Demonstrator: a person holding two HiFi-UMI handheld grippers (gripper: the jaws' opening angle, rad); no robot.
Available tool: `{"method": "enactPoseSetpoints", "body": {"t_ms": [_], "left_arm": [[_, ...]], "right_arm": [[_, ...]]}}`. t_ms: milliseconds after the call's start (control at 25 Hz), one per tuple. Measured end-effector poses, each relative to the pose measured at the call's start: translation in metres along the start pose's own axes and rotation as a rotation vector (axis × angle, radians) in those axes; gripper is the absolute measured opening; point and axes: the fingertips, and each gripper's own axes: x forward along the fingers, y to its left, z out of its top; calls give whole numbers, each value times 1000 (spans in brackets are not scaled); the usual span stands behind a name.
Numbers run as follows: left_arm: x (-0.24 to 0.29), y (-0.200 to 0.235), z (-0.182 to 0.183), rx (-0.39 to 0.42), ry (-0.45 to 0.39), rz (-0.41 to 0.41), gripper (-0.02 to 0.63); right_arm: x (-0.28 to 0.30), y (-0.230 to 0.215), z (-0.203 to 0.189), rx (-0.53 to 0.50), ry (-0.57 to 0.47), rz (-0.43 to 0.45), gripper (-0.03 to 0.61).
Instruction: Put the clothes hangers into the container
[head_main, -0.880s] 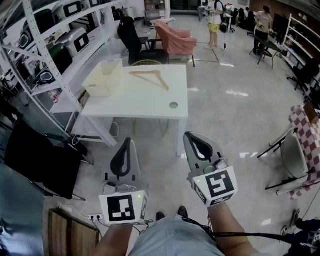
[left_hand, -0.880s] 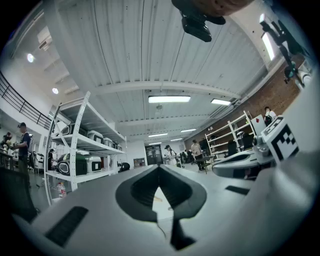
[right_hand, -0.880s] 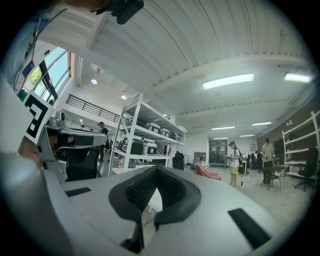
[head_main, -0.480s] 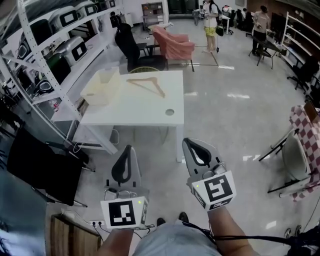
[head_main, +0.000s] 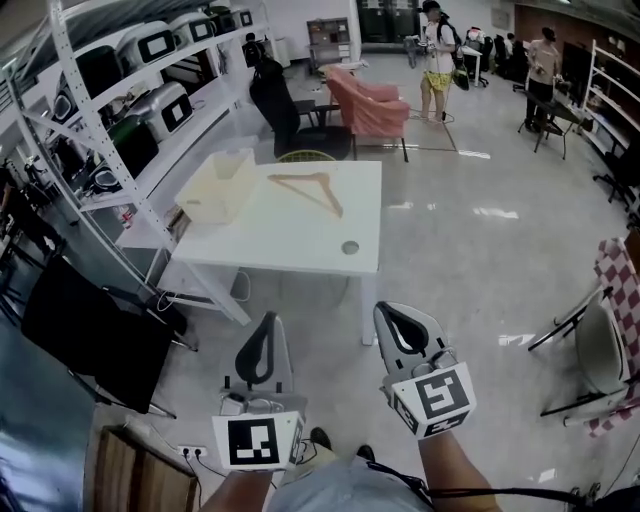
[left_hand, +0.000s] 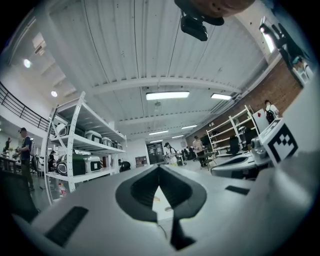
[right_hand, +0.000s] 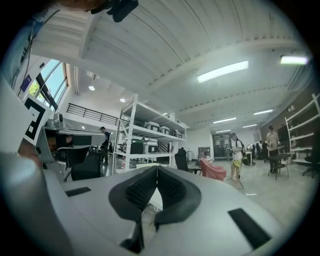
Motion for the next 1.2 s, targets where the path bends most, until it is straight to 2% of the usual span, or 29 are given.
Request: {"method": "enactPoseSetpoints", "body": {"t_ms": [360,640,960,1200], "left_arm": [[44,27,-31,-35,48,3,12],[115,80,-54,-85,69,-14,12],[182,147,-62,-98,26,-8,12],[211,184,-68,-123,-3,-11,12]], "right_arm": [[55,-17,-18,26,40,-16,12],[147,-24,-21,16,66,-12,12],[242,-40,-8,1,54,-44,11],[290,-40,4,-28,44,-57,12]]}}
